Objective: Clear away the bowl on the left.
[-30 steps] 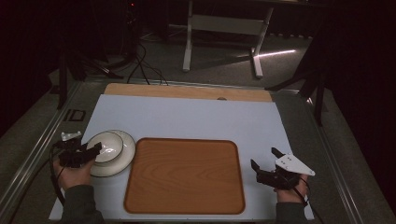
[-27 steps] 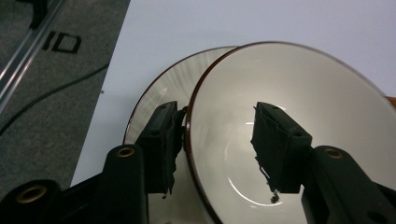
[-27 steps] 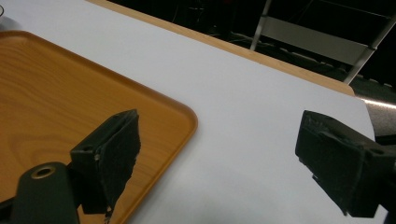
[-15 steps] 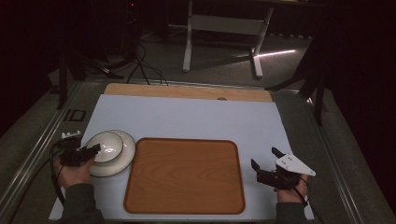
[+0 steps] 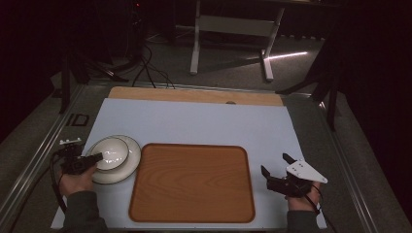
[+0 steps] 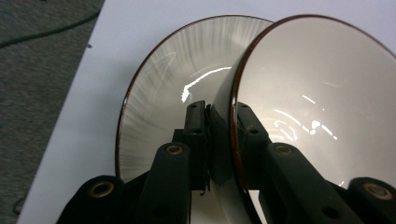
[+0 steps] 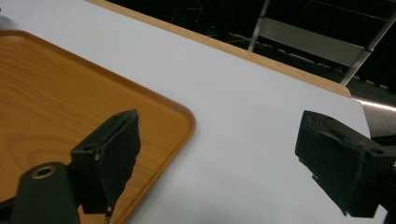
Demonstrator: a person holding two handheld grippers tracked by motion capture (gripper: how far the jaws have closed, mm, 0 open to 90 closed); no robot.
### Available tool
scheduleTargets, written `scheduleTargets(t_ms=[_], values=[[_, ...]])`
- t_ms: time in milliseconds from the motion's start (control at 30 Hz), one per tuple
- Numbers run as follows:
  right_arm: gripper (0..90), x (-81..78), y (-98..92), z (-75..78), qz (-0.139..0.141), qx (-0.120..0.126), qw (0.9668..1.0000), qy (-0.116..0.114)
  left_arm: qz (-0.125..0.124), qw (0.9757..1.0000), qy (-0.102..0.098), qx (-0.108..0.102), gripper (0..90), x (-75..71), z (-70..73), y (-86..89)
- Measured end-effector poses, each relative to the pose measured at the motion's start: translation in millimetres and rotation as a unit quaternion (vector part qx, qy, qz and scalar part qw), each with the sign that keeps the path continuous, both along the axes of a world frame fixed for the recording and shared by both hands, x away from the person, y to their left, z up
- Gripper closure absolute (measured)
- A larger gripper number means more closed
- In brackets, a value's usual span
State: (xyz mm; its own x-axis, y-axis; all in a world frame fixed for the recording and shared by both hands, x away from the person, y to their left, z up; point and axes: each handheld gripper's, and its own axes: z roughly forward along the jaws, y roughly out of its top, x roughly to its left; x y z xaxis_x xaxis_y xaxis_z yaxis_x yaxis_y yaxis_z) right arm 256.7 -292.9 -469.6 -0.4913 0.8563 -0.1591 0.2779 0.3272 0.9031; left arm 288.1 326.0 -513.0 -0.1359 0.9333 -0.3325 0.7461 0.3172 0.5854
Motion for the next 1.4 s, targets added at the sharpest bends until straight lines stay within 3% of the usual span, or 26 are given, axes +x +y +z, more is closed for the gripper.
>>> scheduleTargets(t_ms=[267,400,467,500,767,1067,1400], values=[[13.6,0.1,-0.4,0.1,-0.002,0.000,1.0000,0.000,-0.003,1.0000,-0.001,-0.008,80.9,-0.5,0.7,-1.6],[13.7,0.1,-0.6,0.3,-0.001,0.000,1.0000,0.001,-0.010,0.9994,-0.010,-0.033,80.4,-1.4,0.4,-0.5],[13.7,0.0,-0.5,0.3,-0.001,0.000,1.0000,0.000,-0.010,0.9994,-0.010,-0.033,80.3,-1.4,0.4,-0.5],[13.7,0.0,-0.5,0.3,-0.001,0.000,1.0000,0.000,-0.012,0.9987,-0.017,-0.046,80.3,-2.2,0.5,0.2],[13.8,0.0,-1.1,0.6,-0.001,0.001,1.0000,0.001,-0.013,0.9980,-0.016,-0.059,80.3,-2.6,-0.6,0.3],[13.8,-0.5,-1.2,0.8,0.001,0.000,1.0000,0.001,-0.015,0.9965,-0.038,-0.073,80.2,-5.8,3.2,-0.8],[13.8,-0.4,-1.6,0.9,0.001,0.001,1.0000,0.000,-0.016,0.9931,-0.069,-0.094,79.9,-10.3,8.6,-1.2]])
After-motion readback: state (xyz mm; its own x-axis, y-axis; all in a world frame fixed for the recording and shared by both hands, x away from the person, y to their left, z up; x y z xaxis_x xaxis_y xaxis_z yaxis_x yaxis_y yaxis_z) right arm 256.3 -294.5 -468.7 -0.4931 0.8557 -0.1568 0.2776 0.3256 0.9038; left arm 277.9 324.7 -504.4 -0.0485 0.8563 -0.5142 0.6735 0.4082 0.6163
